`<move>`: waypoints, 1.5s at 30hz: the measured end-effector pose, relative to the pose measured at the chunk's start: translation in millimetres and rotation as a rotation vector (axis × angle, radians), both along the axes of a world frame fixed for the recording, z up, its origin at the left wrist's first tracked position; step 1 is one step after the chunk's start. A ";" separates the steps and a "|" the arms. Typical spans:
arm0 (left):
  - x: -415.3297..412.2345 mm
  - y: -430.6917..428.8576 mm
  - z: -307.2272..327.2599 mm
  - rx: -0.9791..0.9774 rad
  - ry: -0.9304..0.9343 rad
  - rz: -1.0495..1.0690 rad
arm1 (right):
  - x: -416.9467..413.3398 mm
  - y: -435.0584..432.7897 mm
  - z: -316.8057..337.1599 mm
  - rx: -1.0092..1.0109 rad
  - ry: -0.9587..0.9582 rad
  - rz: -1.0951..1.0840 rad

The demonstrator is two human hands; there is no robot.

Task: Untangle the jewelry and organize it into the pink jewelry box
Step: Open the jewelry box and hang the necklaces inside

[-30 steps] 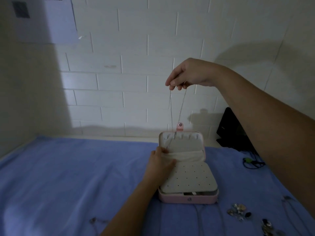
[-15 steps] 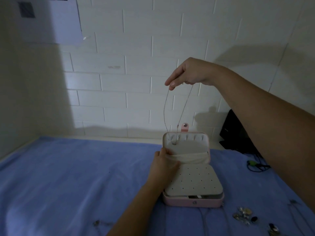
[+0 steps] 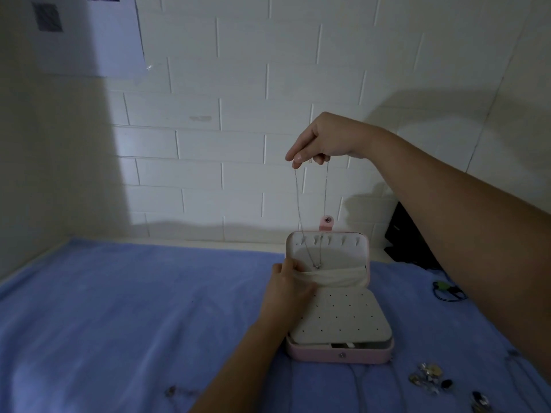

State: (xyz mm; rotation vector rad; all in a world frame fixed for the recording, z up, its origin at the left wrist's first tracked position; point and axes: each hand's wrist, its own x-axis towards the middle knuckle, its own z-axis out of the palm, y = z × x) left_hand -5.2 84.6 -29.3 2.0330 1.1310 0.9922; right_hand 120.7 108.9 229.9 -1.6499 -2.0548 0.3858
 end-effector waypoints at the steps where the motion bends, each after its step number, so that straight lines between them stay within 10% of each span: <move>1: -0.2 0.2 -0.3 0.009 0.000 0.000 | 0.6 0.8 -0.4 0.001 0.000 -0.003; 45: -1.5 1.0 -0.9 0.014 0.013 -0.016 | -5.7 -18.6 -79.4 0.001 -0.361 -0.031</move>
